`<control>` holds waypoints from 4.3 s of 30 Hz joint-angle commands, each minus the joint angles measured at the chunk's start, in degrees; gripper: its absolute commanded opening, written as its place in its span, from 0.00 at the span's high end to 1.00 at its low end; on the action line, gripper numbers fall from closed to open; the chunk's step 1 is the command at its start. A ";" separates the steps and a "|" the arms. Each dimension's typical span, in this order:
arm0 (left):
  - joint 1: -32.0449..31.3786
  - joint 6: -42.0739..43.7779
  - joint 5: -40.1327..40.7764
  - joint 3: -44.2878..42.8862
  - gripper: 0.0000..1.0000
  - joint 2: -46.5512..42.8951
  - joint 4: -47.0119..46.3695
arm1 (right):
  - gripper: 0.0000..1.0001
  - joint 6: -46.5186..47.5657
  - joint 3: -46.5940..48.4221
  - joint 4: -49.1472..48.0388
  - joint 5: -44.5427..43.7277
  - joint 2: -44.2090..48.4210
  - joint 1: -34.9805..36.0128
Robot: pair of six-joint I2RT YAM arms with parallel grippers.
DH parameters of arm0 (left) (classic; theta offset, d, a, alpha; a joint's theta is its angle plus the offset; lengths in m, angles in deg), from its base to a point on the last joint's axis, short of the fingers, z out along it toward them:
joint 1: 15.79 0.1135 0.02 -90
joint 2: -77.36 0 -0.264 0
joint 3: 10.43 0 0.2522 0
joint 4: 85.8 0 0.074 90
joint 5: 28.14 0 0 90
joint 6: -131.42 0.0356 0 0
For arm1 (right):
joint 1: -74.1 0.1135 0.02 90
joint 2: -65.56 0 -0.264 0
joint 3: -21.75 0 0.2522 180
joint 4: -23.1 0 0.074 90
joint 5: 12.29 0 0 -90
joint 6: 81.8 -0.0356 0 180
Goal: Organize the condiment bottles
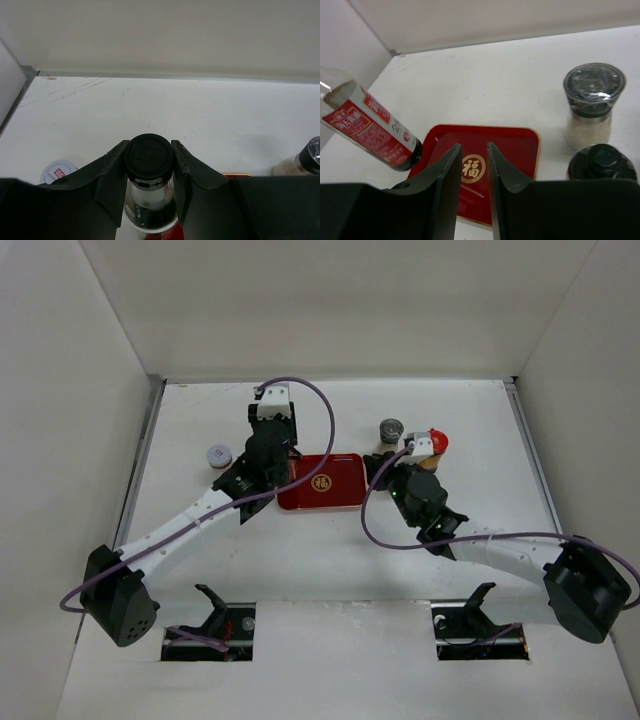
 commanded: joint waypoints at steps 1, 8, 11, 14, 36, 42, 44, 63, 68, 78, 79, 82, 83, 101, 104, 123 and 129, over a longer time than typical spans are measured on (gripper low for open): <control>0.26 1.11 -0.43 -4.93 0.89 1.91 -9.15 | 0.66 -3.60 -1.09 -4.89 1.81 2.51 -2.71; 0.61 0.76 -2.63 -5.55 0.89 7.11 -14.07 | 0.64 -5.45 -2.06 -4.63 4.09 3.65 -5.09; 1.14 0.32 -3.51 -5.37 0.89 8.51 -15.48 | 0.64 -5.45 -2.23 -4.80 4.10 4.00 -5.26; 1.49 -0.30 -3.95 -5.02 0.88 9.48 -15.74 | 0.63 -5.54 -2.32 -4.63 4.10 4.00 -5.79; 2.28 -3.11 -1.41 8.69 0.26 4.13 -24.62 | 0.20 -3.09 -1.88 -1.48 -0.02 6.19 -5.53; 0.18 -4.43 1.06 13.25 0.14 -5.00 -24.01 | 0.13 -0.44 1.01 7.40 -8.91 7.79 -5.35; -0.96 -6.18 1.49 16.06 0.14 -8.17 -23.57 | 0.12 -1.14 3.47 12.48 -8.73 5.07 -5.88; -8.44 -22.09 10.81 44.37 0.15 -35.95 -15.92 | 0.09 -5.54 12.44 26.48 -10.76 -10.75 -8.87; -8.62 -24.99 10.64 47.89 0.15 -35.43 -17.59 | 0.19 -6.15 12.97 26.31 -9.88 -13.48 -10.10; -9.50 -25.53 10.64 55.62 0.15 -38.06 -27.25 | 0.51 -0.54 10.94 20.42 -17.26 -7.08 -6.15; -8.97 -25.53 10.72 56.41 0.15 -38.59 -28.39 | 0.51 0.25 11.91 20.51 -16.74 -6.46 -5.01; -6.78 -25.53 10.64 57.82 0.15 -38.77 -31.91 | 0.52 1.84 16.47 20.51 -13.06 -7.67 -1.85; -5.99 -25.53 10.29 58.00 0.15 -38.86 -32.70 | 0.52 1.41 18.49 20.59 -11.04 -9.16 -0.97; -7.21 -27.19 8.97 59.14 0.13 -31.03 -40.53 | 0.49 -1.23 40.31 17.26 -3.55 -34.84 1.85; -7.21 -27.46 8.79 59.05 0.13 -30.42 -40.53 | 0.47 -1.41 40.57 16.99 -3.64 -36.33 1.76; -7.74 -27.99 6.60 58.18 0.13 -29.54 -40.53 | 0.13 -3.35 24.75 20.85 -7.68 -17.97 -8.59; -8.79 -27.90 4.92 58.00 0.13 -32.88 -39.56 | 0.00 -0.18 30.54 28.58 -6.63 -22.17 -15.71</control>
